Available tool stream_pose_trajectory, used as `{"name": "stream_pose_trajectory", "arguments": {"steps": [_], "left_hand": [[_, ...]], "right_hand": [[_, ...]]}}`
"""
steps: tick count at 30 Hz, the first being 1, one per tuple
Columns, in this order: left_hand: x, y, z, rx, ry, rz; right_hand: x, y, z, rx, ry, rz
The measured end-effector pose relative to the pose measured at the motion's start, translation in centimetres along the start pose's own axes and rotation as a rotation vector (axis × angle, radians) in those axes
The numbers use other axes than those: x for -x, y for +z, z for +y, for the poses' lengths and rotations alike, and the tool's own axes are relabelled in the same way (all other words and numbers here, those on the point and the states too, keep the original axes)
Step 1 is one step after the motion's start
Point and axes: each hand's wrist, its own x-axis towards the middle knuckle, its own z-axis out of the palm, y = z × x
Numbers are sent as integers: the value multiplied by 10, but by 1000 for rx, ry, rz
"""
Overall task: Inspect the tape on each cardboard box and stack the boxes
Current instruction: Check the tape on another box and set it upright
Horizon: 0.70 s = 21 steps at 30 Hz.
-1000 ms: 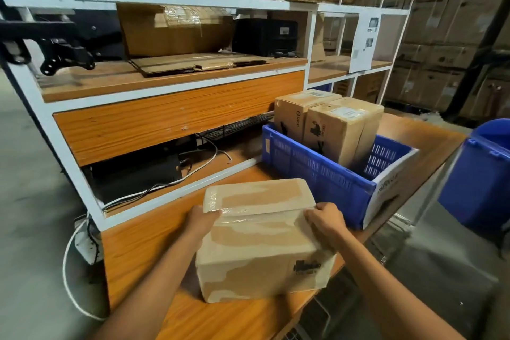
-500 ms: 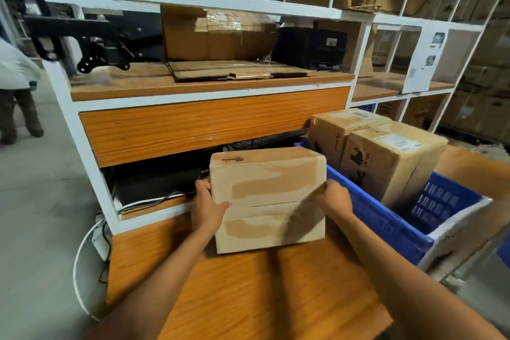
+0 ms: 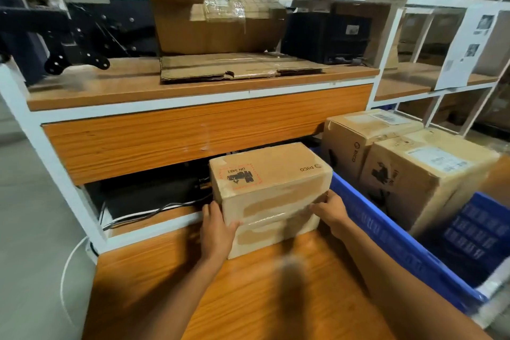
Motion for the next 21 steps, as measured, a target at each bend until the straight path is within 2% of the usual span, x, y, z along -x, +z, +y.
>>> {"name": "stream_pose_trajectory", "arguments": {"steps": [8, 15, 18, 21], "left_hand": [[-21, 7, 14, -10, -33, 77], [-3, 16, 5, -70, -110, 40], [1, 16, 6, -21, -184, -3], [4, 11, 6, 150, -250, -50]], "right_hand": [[-33, -7, -25, -2, -45, -37], [-32, -11, 4, -86, -13, -118], [-17, -17, 7, -184, -2, -181], [9, -24, -4, -253, -38, -224]]}}
